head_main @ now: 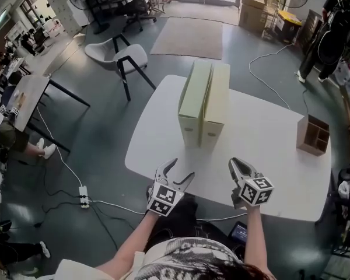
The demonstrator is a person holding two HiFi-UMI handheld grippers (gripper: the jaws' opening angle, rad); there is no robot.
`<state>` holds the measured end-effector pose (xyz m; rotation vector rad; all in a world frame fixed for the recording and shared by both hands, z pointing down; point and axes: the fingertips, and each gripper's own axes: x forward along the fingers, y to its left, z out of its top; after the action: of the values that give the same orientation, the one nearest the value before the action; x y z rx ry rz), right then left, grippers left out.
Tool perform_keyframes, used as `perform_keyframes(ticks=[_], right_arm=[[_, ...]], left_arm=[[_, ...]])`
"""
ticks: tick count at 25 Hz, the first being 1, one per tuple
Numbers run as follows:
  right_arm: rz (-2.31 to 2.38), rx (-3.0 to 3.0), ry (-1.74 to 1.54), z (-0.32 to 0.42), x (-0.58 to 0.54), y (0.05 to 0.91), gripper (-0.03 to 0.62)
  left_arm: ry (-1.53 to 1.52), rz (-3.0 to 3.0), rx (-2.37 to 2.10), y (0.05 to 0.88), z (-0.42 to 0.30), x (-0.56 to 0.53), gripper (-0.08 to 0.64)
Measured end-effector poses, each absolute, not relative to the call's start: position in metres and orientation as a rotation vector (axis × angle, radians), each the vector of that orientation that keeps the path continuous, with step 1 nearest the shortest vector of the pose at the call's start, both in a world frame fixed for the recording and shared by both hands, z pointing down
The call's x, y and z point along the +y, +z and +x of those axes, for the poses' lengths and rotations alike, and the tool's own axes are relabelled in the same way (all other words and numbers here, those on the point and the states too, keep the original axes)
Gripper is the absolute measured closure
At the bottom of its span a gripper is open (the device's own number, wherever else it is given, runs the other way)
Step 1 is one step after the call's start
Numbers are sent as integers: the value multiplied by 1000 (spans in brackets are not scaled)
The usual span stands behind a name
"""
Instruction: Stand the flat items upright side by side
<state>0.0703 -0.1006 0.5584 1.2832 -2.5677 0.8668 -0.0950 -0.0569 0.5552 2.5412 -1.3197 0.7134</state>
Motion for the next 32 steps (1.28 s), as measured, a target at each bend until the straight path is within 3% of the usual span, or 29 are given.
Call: perform_keyframes(ticks=[11,21,32], right_arm=[[1116,-2714,753,72,12,521,557],[1084,-2761,651,81,81,497,604],[1042,-2781,565,88,109,485,607]], left_arm=[[634,2594,-1298,529,-36,41,266],[495,2662,-1227,505,6,97,402],[476,2715,-1177,484,27,116,532]])
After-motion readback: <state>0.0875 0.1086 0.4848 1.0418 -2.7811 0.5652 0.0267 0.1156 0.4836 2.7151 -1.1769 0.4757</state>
